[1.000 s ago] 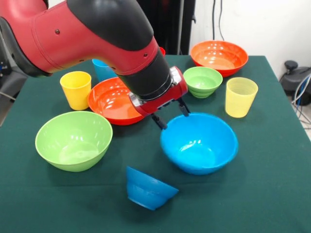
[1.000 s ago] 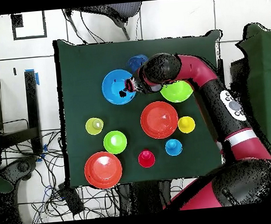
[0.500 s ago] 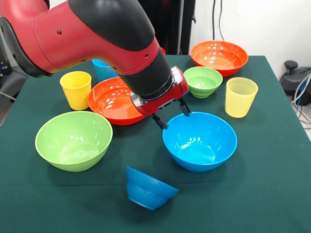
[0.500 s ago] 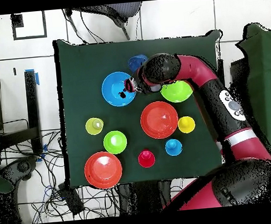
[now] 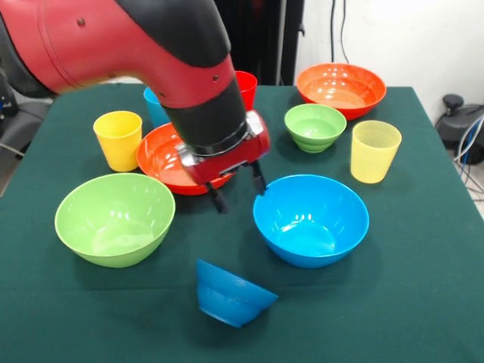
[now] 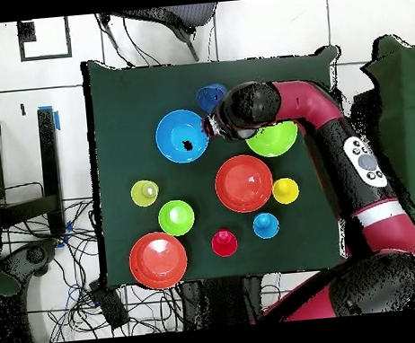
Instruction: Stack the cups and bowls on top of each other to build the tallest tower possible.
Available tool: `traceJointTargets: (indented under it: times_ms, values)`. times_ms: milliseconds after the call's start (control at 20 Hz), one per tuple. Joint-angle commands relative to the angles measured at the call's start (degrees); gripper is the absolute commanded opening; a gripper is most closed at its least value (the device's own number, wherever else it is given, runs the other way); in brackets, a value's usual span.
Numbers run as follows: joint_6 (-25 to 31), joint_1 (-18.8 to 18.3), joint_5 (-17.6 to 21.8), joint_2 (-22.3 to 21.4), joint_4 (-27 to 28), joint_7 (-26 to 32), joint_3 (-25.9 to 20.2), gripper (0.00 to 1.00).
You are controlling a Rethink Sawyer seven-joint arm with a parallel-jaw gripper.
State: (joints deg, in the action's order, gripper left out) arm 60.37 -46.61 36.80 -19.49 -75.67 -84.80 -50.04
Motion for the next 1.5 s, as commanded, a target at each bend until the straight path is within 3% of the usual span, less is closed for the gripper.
traceJointTargets:
  times_ms: [50, 350, 650, 850, 1000, 1500]
  values:
    - [-9.05, 0.61, 8.74, -4.68, 4.55, 8.41, 4.30, 1.00]
    - [-7.93, 1.00, 6.14, -3.75, 5.30, 8.99, 3.70, 1.00]
    - [-17.36, 1.26, 7.05, -5.02, 3.05, 5.46, 3.04, 1.00]
    - [-19.54, 4.49, 10.48, -5.00, 4.85, 2.08, 7.05, 1.00]
    - [-16.24, 6.32, 9.70, -2.46, 6.01, 2.41, 8.91, 1.00]
    - [-12.15, 7.93, 6.90, -0.28, 5.61, 5.94, 10.73, 1.00]
